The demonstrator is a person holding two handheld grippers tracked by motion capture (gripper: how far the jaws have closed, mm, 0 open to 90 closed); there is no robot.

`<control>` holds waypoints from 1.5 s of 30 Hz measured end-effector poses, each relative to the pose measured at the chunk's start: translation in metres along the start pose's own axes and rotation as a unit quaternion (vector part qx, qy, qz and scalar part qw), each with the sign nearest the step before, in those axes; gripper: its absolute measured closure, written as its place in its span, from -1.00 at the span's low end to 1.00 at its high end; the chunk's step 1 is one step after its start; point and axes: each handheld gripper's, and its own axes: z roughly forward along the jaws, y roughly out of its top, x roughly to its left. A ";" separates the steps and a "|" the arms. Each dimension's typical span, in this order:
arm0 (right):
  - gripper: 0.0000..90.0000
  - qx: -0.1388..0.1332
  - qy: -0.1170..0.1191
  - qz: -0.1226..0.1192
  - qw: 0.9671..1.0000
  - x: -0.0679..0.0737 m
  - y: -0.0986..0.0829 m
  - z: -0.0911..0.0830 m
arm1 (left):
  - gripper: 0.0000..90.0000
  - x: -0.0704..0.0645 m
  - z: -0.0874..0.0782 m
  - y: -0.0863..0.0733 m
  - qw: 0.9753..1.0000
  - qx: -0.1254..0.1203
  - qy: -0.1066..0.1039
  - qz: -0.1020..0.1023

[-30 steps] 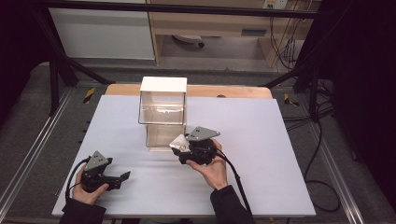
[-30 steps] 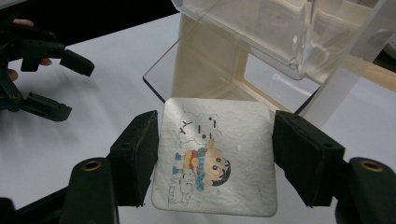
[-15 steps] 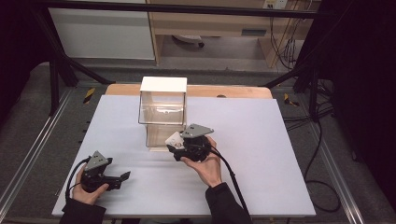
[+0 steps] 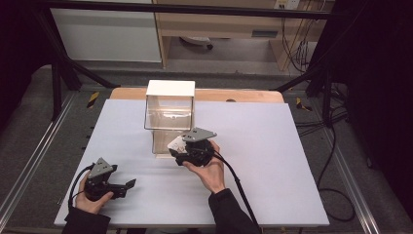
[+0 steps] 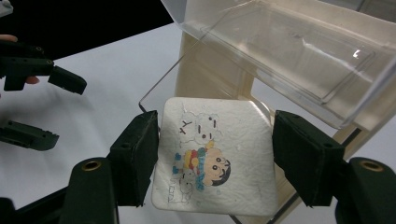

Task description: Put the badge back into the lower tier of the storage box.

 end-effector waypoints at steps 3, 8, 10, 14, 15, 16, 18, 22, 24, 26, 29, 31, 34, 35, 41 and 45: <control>-0.27 0.001 -0.002 0.001 1.000 0.000 0.000 0.004 | -0.86 0.000 0.000 0.000 1.000 0.000 0.000 0.000; -0.27 -0.004 -0.009 0.003 1.000 0.000 -0.001 0.009 | -0.87 0.000 0.000 0.000 1.000 0.000 0.000 0.000; -0.27 -0.004 -0.012 0.002 1.000 0.000 -0.001 0.010 | -0.86 0.000 0.000 0.000 1.000 0.000 0.000 0.000; -0.27 -0.008 -0.018 0.002 1.000 0.000 -0.001 0.012 | -0.86 0.000 0.000 0.000 1.000 0.000 0.001 0.000; -0.27 -0.008 -0.019 0.003 1.000 0.000 -0.001 0.013 | -0.86 0.000 0.000 0.000 1.000 0.000 0.001 0.000; -0.27 -0.007 -0.020 0.003 1.000 0.000 -0.001 0.013 | -0.86 0.000 0.000 0.000 1.000 0.000 0.001 0.000; -0.27 -0.007 -0.022 0.003 1.000 -0.001 -0.002 0.015 | -0.86 0.000 0.000 0.000 1.000 0.000 0.000 0.000; -0.27 -0.007 -0.025 0.002 1.000 -0.001 -0.002 0.017 | -0.87 0.000 0.000 0.000 1.000 0.000 0.001 0.000; -0.27 -0.010 -0.030 0.002 0.999 -0.001 -0.003 0.018 | -0.86 0.000 0.000 0.000 1.000 0.000 0.001 0.000; -0.27 -0.012 -0.030 0.005 0.999 -0.001 -0.003 0.019 | -0.86 0.000 0.000 0.000 1.000 0.000 0.000 -0.001; -0.27 -0.014 -0.036 0.004 0.999 -0.001 -0.004 0.019 | -0.86 0.000 0.000 0.000 1.000 0.000 0.001 0.000; -0.27 -0.015 -0.039 0.003 0.999 -0.001 -0.004 0.020 | -0.86 0.000 0.000 0.000 1.000 0.000 0.001 0.000; -0.27 -0.016 -0.046 0.002 0.999 -0.001 -0.005 0.020 | -0.86 0.000 0.000 0.000 1.000 0.000 0.001 0.000; -0.27 -0.016 -0.046 0.002 0.999 -0.001 -0.005 0.020 | -0.86 0.000 0.000 0.000 1.000 0.000 0.001 0.000; -0.24 -0.010 -0.065 -0.004 0.998 -0.003 -0.006 0.019 | -0.86 0.000 0.000 0.000 1.000 -0.001 0.001 0.000; -0.24 -0.006 -0.064 -0.008 0.998 -0.002 -0.007 0.018 | -0.86 0.000 0.000 0.000 1.000 -0.001 0.001 0.000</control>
